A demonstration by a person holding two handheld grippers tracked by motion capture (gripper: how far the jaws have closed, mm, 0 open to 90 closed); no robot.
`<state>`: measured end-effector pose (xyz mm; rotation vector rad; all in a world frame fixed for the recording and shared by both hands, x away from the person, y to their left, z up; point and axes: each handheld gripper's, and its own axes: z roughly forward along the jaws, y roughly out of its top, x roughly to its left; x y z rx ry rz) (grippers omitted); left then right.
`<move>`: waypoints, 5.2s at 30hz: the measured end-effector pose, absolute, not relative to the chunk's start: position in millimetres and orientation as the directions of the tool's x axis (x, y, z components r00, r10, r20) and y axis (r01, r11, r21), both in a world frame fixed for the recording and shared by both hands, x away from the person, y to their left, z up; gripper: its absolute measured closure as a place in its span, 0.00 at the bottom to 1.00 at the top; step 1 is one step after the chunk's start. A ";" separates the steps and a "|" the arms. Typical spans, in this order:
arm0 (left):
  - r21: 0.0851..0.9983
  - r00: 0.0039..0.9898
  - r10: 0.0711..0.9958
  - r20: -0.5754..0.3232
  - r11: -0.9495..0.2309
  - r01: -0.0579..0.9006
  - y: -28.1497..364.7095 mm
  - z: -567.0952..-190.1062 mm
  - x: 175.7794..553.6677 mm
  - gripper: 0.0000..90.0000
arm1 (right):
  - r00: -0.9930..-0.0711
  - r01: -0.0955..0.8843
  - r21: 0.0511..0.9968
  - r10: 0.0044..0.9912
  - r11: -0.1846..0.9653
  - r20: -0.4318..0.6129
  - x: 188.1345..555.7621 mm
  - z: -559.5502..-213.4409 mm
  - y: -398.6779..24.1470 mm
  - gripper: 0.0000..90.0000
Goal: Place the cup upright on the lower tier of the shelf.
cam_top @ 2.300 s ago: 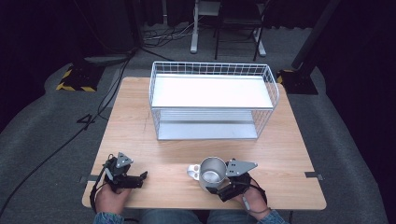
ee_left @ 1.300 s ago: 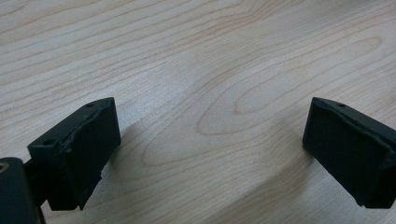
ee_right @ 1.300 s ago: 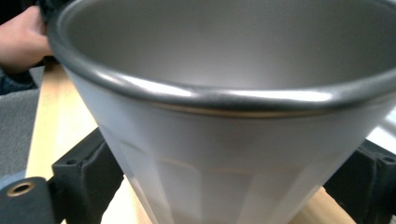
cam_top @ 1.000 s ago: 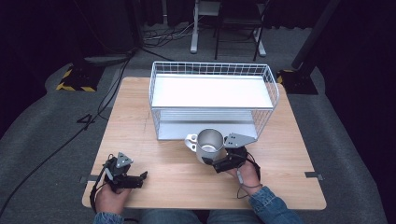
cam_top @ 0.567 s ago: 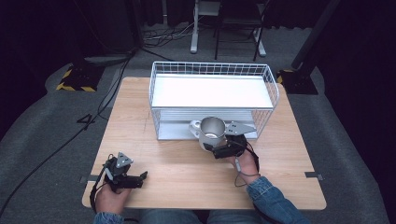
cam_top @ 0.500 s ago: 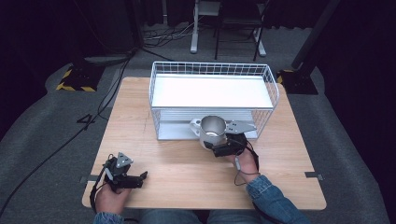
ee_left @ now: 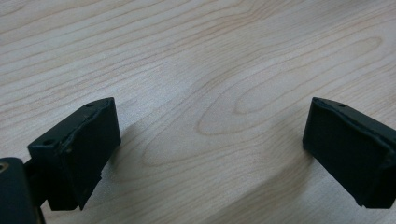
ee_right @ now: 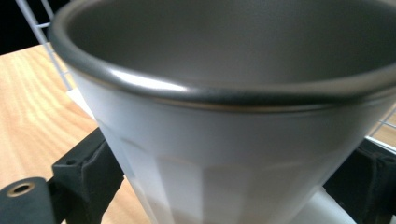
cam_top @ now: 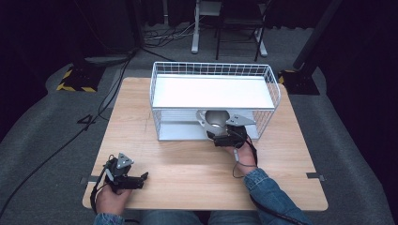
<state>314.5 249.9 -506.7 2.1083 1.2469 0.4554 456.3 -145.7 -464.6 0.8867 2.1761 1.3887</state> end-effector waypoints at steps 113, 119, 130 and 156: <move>0.676 0.479 0.878 -0.027 -0.337 0.655 248.6 -506.6 317.0 0.05 | -0.660 0.293 0.893 0.748 0.341 -0.069 372.9 -425.6 -281.4 0.00; 0.679 0.478 0.878 -0.028 -0.334 0.654 248.4 -506.9 318.2 0.05 | -0.640 0.330 0.885 0.767 0.329 -0.047 363.4 -427.8 -299.4 0.00; 0.679 0.475 0.880 -0.028 -0.332 0.655 248.2 -506.9 318.0 0.05 | -0.612 0.422 0.840 0.791 0.341 -0.014 355.2 -446.4 -324.0 0.00; 0.679 0.475 0.879 -0.028 -0.332 0.655 248.1 -506.9 318.0 0.05 | -0.545 0.567 0.729 0.839 0.383 -0.017 345.8 -503.9 -337.1 0.00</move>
